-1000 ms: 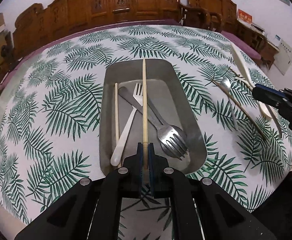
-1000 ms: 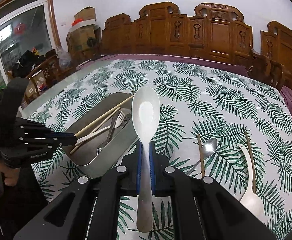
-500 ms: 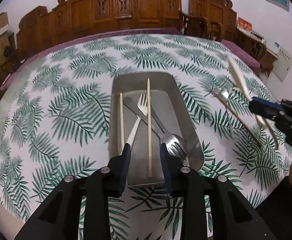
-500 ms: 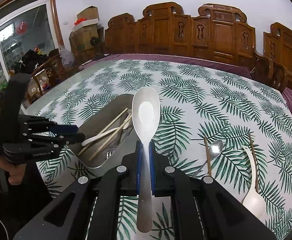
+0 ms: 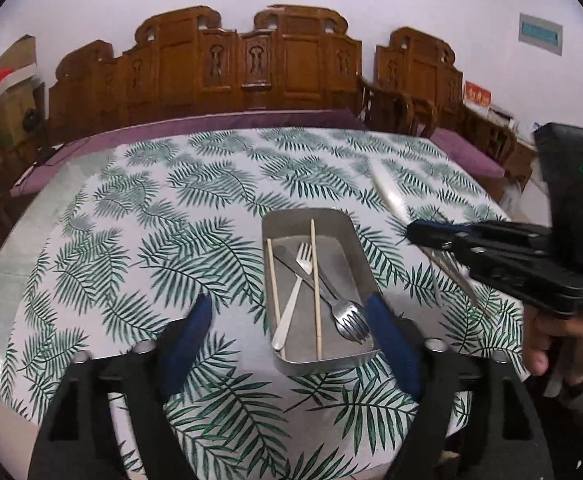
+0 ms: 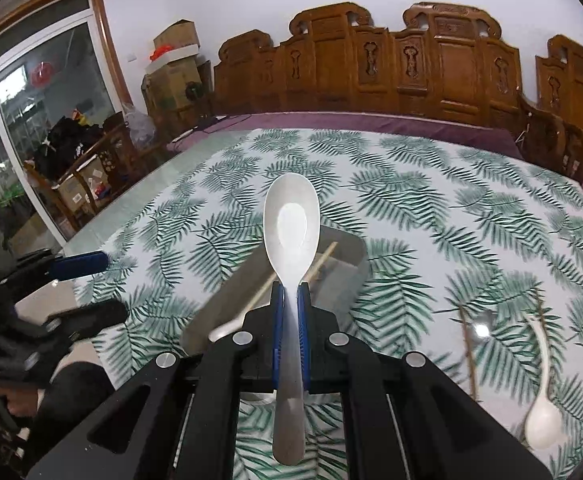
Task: Organize utensils
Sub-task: 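Lower the white spoon into the tray and open the right tool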
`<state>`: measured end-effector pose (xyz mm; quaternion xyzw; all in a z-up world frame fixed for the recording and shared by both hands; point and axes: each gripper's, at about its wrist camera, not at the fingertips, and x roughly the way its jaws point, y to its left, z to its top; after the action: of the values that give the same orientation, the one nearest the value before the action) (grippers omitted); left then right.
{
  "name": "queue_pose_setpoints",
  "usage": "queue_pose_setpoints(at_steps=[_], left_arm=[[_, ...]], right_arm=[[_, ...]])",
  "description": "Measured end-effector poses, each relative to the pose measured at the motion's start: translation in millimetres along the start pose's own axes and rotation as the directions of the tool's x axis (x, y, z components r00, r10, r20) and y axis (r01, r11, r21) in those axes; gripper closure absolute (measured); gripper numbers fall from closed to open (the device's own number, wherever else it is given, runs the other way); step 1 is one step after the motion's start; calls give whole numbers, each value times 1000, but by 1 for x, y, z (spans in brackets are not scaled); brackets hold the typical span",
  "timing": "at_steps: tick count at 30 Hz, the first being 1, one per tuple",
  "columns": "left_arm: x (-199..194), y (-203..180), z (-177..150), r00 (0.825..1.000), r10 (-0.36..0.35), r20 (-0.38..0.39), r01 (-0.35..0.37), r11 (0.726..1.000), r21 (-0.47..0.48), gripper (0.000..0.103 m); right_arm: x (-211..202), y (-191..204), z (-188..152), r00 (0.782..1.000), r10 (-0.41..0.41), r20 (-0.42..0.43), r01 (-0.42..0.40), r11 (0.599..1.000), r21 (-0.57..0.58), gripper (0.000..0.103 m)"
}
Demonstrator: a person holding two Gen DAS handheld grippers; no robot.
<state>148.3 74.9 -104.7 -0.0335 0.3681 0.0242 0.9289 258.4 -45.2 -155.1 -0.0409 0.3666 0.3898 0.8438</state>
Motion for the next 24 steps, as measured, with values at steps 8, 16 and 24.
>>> queue_pose_setpoints(at_steps=[8,16,24], left_arm=[[-15,25,1,1000,15,21,-14,1000,-20,15],[-19,47,-3,999,28,24,-27,998,-54,15],[-21,53,-7,999,39,22,-38,998,-58,15]], right_arm=[[51,18,6,997,-7,-81,7,1000,6,94],[107,20,3,986,-23,-164,31,999,41,94],[116,14,-1,984,-25,-177,37,997,63,94]])
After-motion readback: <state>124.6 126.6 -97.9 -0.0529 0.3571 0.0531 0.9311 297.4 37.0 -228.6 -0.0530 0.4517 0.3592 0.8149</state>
